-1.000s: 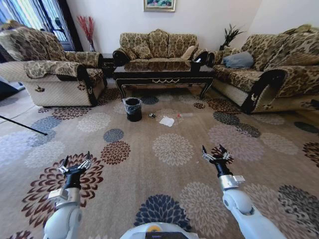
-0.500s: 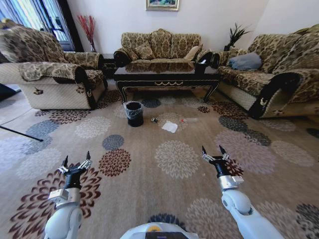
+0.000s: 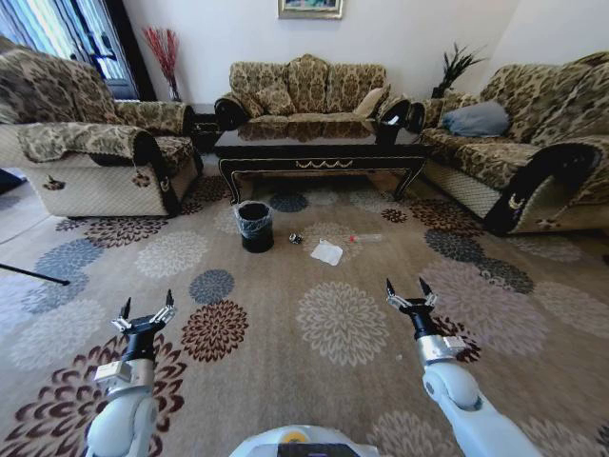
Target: Move to the front of the table and pick up the trash from the floor, then place it into the trash bin.
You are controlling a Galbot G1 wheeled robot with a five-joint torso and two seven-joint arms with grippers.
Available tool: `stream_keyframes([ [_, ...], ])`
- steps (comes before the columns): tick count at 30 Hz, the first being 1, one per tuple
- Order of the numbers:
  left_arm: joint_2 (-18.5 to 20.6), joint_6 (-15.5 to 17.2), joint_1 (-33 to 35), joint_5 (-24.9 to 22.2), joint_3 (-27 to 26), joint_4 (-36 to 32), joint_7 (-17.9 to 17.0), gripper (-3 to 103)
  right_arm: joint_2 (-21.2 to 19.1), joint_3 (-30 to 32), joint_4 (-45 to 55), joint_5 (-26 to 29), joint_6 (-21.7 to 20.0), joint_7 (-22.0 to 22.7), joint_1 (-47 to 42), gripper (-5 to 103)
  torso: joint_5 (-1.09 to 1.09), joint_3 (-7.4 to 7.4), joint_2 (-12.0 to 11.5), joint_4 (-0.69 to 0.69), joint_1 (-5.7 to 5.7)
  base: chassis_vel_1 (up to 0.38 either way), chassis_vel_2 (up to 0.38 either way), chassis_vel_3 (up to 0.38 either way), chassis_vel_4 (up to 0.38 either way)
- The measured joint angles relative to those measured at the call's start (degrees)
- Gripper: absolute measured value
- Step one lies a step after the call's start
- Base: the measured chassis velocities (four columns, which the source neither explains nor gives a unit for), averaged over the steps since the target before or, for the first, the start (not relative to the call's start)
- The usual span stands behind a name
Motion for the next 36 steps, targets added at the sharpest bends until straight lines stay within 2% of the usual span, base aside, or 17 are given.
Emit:
stream_keyframes([
  [21,0.2,-0.6,0.8,0.0,-0.1,-0.1,0.2,100,0.0,0.6,0.8,-0.3,0.2,0.0,-0.9,100,0.0,0.05,0.1,0.0,0.01,-0.159,0.165,0.162,-0.168],
  [36,-0.1,-1.1,1.0,0.5,-0.1,-0.1,0.5,100,0.3,0.6,0.8,-0.6,0.4,-0.1,-0.9,100,0.0,0.09,0.1,0.01,0.04,-0.281,0.284,0.286,-0.283],
])
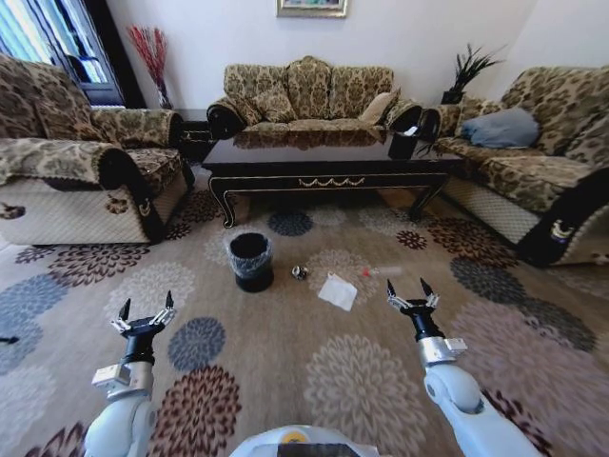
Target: Move to the front of the table and pick up the trash from the floor, then place it into the trash bin.
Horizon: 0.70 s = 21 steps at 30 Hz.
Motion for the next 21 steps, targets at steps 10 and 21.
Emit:
stream_keyframes([
  [10,-0.1,-0.1,-0.3,0.3,0.2,0.6,0.1,100,0.2,0.0,-0.4,0.0,0.2,0.0,0.1,100,0.0,-0.01,0.0,-0.01,-0.01,-0.271,0.277,0.28,-0.281],
  [21,0.0,-0.2,-0.8,0.3,0.3,1.1,0.1,100,0.6,-0.2,-0.6,0.1,0.2,0.3,0.3,100,0.0,-0.01,0.0,-0.01,-0.01,-0.287,0.287,0.298,-0.286],
])
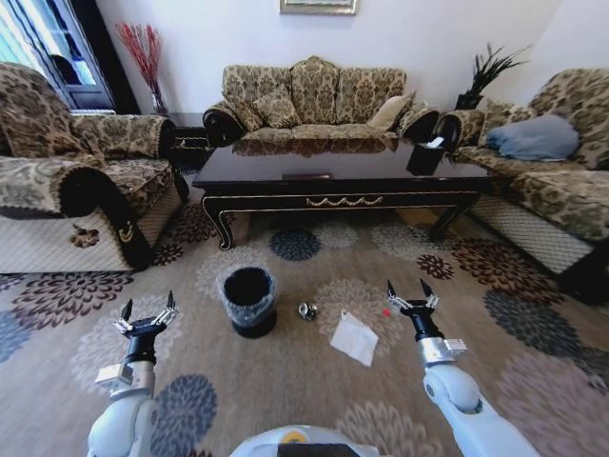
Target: Move to the front of the table and pick up the trash from the floor, then place it into the trash bin.
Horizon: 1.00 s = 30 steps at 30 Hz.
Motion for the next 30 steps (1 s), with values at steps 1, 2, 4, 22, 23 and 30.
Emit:
stream_keyframes([
  [1,0.0,0.0,0.0,0.0,0.0,0.0,0.0,100,0.1,0.0,0.0,0.0,0.0,0.2,0.0,100,-0.01,0.0,0.0,0.0,0.0,-0.3,0.241,0.253,-0.28],
  [2,0.0,0.0,-0.1,0.0,0.0,0.1,0.0,100,0.2,-0.1,0.0,0.2,0.0,0.6,0.1,100,0.01,0.01,0.0,0.0,0.01,-0.238,0.241,0.211,-0.218],
  [4,0.0,0.0,-0.1,0.0,0.0,0.1,0.0,100,0.3,-0.2,0.1,0.5,0.0,1.0,0.2,100,0.03,0.02,0.0,0.0,0.02,-0.162,0.198,0.211,-0.144],
  [22,9.7,21.4,-0.2,-7.5,1.9,-9.4,-13.6,100,0.8,-1.0,0.8,-1.8,-1.3,2.4,0.1,100,0.01,0.0,0.0,0.01,-0.01,-0.015,0.008,0.007,-0.013],
  [23,9.7,21.4,-0.2,-7.5,1.9,-9.4,-13.6,100,0.8,-1.0,0.8,-1.8,-1.3,2.4,0.1,100,0.01,0.0,0.0,0.01,-0.01,0.0,0.0,0.0,0.0],
  [30,18.3,39.8,-5.0,-32.2,3.5,-11.2,-21.3,100,1.0,-1.2,0.4,-2.9,-1.4,2.8,0.0,100,0.0,0.0,0.0,0.0,0.0,0.0,0.0,0.0,0.0],
])
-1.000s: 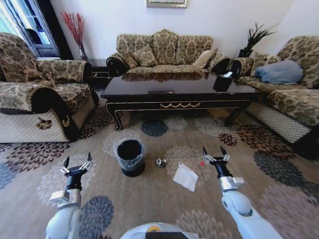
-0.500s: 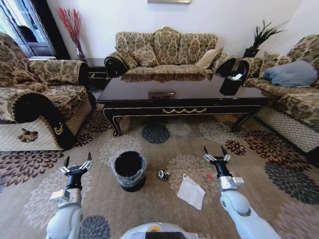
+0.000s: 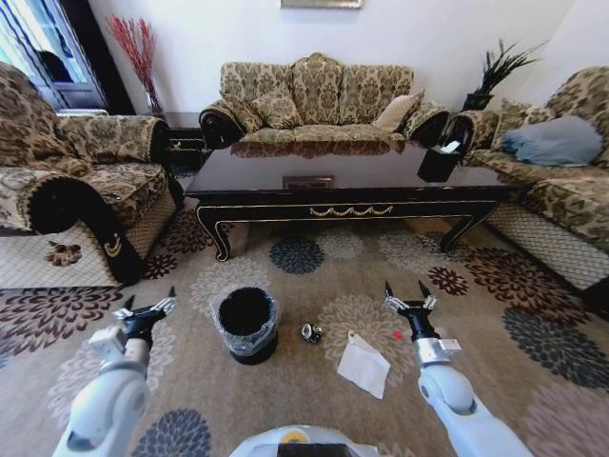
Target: Move to the front of the table and pick up the trash from the floor, then place it into the trash bin.
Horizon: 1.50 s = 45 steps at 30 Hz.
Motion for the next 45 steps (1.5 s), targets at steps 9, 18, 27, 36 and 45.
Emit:
stream_keyframes([
  [9,2.7,9.2,-4.0,-10.1,3.1,6.4,-4.5,100,-1.3,-2.4,-4.3,0.8,-0.3,1.2,2.8,100,-0.01,0.0,0.0,0.0,0.0,0.0,0.0,0.0,0.0],
  [18,2.1,6.2,-9.1,-5.8,10.0,13.2,1.0,100,-1.0,-2.4,-7.1,1.6,-0.7,2.7,3.2,100,0.01,0.0,0.0,0.01,0.0,0.0,0.0,0.0,0.0],
  [27,0.4,2.3,-15.9,-0.8,16.9,20.7,5.9,100,-0.6,-1.8,-9.7,1.5,-0.9,3.7,3.1,100,0.01,0.0,0.0,0.0,0.01,0.0,0.0,0.0,0.0],
  [36,-1.3,4.7,-16.5,-1.7,19.4,21.5,2.2,100,-0.5,-0.8,-10.6,1.5,-0.6,4.0,2.5,100,0.01,0.0,0.0,0.0,0.01,0.0,0.0,0.0,0.0],
  [45,-2.0,5.6,-16.1,-2.8,18.3,23.6,0.5,100,0.1,-1.5,-11.1,0.7,-0.5,4.0,3.1,100,0.0,0.0,0.0,0.0,0.01,0.0,0.0,0.0,0.0],
])
